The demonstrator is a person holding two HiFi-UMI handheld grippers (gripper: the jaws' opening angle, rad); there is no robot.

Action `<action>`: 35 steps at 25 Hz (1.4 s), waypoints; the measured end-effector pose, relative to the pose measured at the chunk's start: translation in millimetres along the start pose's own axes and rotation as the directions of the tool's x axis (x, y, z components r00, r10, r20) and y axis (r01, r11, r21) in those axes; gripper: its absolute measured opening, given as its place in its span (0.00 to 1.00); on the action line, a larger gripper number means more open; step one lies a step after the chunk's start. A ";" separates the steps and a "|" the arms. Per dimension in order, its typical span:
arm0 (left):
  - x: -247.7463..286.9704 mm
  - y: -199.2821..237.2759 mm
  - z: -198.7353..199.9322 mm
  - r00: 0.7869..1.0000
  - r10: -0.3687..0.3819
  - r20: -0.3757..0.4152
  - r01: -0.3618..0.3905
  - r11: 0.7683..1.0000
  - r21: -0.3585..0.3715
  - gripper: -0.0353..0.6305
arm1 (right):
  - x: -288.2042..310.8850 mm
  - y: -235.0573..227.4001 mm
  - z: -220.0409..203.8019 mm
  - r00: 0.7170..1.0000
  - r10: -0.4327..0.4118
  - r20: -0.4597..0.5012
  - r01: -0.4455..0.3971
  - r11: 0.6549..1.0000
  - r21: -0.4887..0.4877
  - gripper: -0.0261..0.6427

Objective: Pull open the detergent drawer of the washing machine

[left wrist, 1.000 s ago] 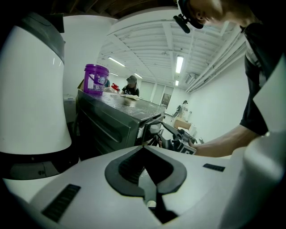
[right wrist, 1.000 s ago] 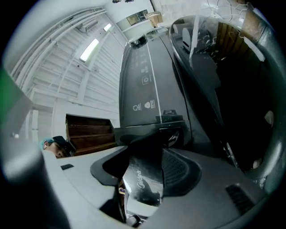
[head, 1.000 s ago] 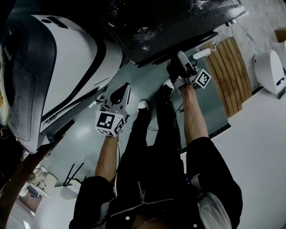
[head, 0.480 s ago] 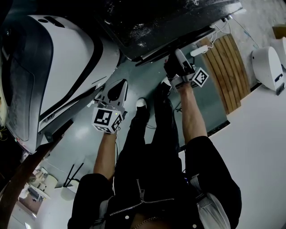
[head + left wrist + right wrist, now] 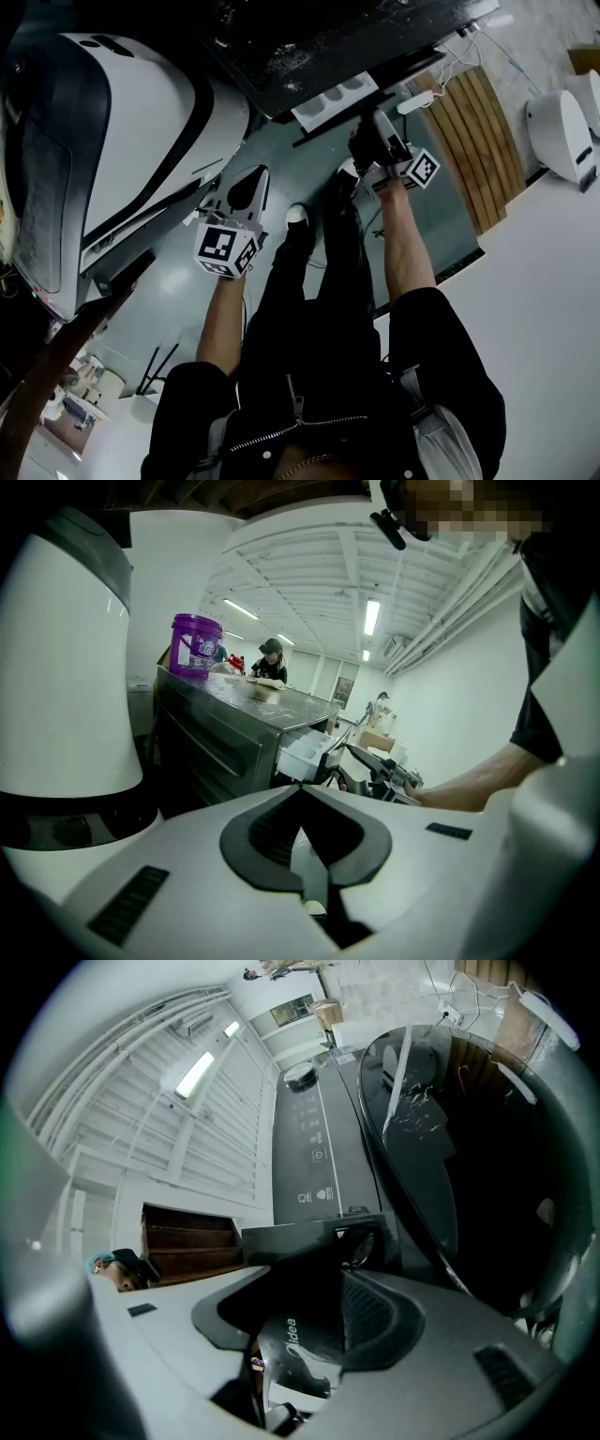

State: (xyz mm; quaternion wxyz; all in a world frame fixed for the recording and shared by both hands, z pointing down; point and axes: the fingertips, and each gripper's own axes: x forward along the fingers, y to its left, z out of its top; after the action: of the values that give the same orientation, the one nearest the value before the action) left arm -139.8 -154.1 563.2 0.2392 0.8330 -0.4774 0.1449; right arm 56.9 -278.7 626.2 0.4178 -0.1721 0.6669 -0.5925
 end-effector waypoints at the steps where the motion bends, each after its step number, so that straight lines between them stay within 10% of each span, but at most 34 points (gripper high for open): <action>1: -0.8 -0.7 0.1 1.000 -0.002 0.000 0.002 1.000 0.002 0.08 | -2.8 0.9 0.0 1.000 -0.002 0.005 0.002 1.000 0.000 0.36; 35: -19.8 -20.7 0.8 0.998 -0.055 -0.008 0.055 0.998 0.035 0.08 | -86.9 27.8 0.6 0.992 -0.035 0.117 0.038 0.999 -0.021 0.34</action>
State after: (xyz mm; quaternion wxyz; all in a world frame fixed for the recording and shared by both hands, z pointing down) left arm -131.9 -131.3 547.8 0.2299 0.8493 -0.4509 0.1499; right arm 116.1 -209.4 630.9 0.4433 -0.2234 0.6449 -0.5811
